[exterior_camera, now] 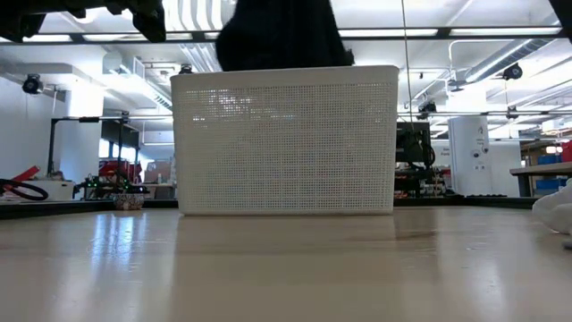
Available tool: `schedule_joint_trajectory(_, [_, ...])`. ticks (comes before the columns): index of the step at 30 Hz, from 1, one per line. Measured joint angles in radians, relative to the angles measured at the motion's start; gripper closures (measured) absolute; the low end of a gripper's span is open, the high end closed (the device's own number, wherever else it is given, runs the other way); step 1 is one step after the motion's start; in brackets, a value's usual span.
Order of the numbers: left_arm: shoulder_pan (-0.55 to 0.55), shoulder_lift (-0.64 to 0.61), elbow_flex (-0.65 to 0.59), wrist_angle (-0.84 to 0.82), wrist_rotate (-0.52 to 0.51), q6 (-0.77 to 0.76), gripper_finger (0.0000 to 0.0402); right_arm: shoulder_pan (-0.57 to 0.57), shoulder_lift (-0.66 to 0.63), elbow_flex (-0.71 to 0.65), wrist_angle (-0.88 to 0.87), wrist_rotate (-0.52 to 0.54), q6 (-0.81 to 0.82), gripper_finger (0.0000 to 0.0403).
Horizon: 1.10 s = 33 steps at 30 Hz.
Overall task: Sort clothes
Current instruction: Put the blue polo shirt into the laundry organizer
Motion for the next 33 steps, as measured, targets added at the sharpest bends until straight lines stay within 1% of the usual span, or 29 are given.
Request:
schedule_joint_trajectory(5, [0.000, 0.000, 0.000, 0.000, 0.001, 0.000, 0.0402, -0.008, 0.030, -0.001, -0.181, -0.052, 0.064, 0.0377])
schedule_joint_trajectory(12, [0.000, 0.000, 0.000, 0.000, 0.011, 0.000, 0.0402, -0.086, 0.050, -0.003, -0.612, -0.045, 0.152, 0.0377])
schedule_joint_trajectory(17, [0.000, 0.000, 0.000, 0.001, 0.010, 0.000, 0.0402, -0.135, 0.109, -0.004, -0.834, -0.044, 0.177, 0.0377])
schedule_joint_trajectory(25, [0.000, 0.000, 0.000, 0.000, 0.010, 0.000, 0.0402, -0.158, 0.229, -0.004, -1.059, -0.066, 0.159, 0.0377])
schedule_joint_trajectory(29, [0.000, 0.000, 0.000, 0.000, 0.010, -0.001, 0.0402, -0.165, 0.288, -0.004, -1.099, -0.171, 0.154, 0.0377])
schedule_joint_trajectory(33, [0.000, 0.000, 0.000, 0.000, 0.013, -0.003, 0.0402, -0.168, 0.349, -0.004, -1.107, -0.247, 0.158, 0.0377])
